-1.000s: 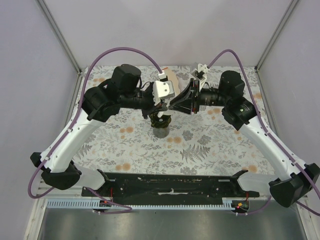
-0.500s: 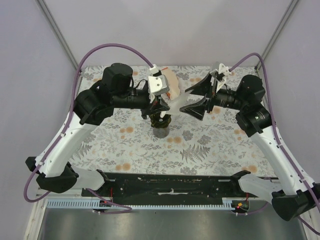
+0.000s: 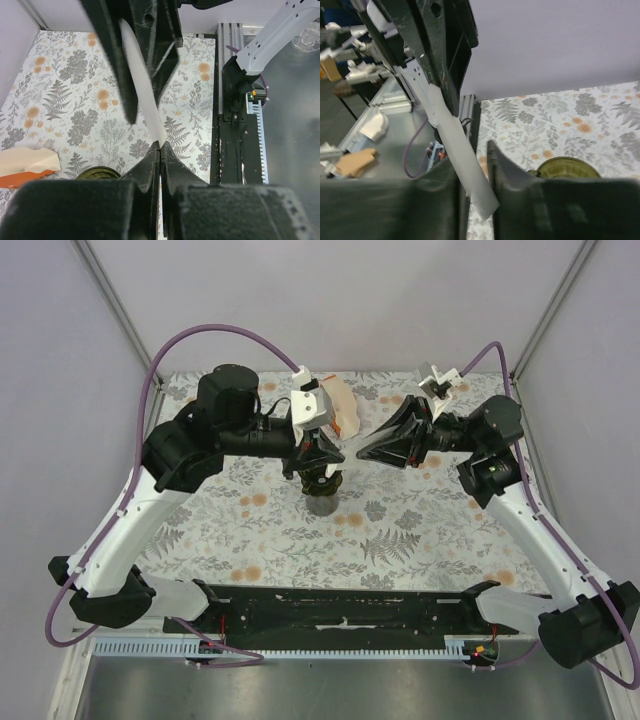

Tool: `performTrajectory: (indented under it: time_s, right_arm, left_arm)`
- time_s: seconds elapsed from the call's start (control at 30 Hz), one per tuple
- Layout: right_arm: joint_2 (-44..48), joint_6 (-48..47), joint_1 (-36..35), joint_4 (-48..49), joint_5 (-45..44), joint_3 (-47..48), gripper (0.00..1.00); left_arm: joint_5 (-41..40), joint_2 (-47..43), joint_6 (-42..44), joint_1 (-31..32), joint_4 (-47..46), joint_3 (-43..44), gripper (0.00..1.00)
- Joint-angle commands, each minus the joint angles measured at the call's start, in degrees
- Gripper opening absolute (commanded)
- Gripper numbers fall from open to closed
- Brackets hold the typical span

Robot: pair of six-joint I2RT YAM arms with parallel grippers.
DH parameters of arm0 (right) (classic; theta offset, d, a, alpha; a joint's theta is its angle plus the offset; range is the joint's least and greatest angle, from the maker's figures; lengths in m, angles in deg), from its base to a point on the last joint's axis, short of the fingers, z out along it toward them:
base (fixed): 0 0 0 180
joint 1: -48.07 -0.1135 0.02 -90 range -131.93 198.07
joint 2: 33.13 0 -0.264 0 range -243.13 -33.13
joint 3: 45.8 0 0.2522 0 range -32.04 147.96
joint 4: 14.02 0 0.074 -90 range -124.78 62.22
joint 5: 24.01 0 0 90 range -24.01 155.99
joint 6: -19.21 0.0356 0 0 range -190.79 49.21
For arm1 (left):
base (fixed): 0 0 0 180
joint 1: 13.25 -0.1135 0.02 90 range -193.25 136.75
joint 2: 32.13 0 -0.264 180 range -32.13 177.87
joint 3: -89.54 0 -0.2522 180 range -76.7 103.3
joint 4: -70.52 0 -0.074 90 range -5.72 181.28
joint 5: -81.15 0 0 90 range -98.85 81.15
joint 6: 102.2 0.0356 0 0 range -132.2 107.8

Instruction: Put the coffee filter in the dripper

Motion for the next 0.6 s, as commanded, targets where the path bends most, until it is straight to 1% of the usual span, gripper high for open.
performTrajectory:
  time_s: [0.0, 0.03, 0.07, 0.13, 0.17, 0.2, 0.37, 0.47, 0.57]
  right_arm:
    - [0.8, 5.6, 0.2, 11.3, 5.8, -1.1, 0.16]
    - [1.3, 4.0, 0.6, 8.7, 5.8, -0.9, 0.05]
    - [1.7, 1.7, 0.9, 5.9, 5.7, -0.8, 0.0]
    - [2.4, -2.4, 1.7, 0.1, 5.8, -0.1, 0.0]
    - [2.7, -3.8, 1.9, -2.1, 6.3, 0.3, 0.0]
    - [2.8, -4.8, 2.0, -3.7, 6.8, 0.7, 0.0]
    - [3.1, -10.8, 2.0, -12.5, 8.1, 4.1, 0.0]
    - [3.4, -11.1, 2.1, -12.3, 8.2, 4.3, 0.0]
    - [3.3, -11.0, 2.0, -12.4, 8.3, 4.7, 0.0]
  left_arm:
    - [1.2, -1.1, -3.6, -0.1, -3.0, 1.3, 0.02]
    - [0.0, -1.1, -4.0, -0.1, -3.0, 1.6, 0.04]
    - [-1.3, -1.0, -4.2, -0.1, -2.9, 2.3, 0.1]
    - [-3.4, -1.2, -3.3, -0.1, -2.1, 3.5, 0.23]
    - [-4.0, -1.3, -2.5, -0.1, -1.5, 4.1, 0.28]
    - [-4.2, -1.3, -1.9, -0.1, -0.9, 4.5, 0.29]
    - [-1.4, -1.4, 0.3, -0.1, 1.7, 5.0, 0.29]
    - [-1.4, -1.5, 0.8, -0.1, 2.3, 4.6, 0.28]
    - [-2.0, -1.1, 0.8, 0.0, 2.3, 4.6, 0.29]
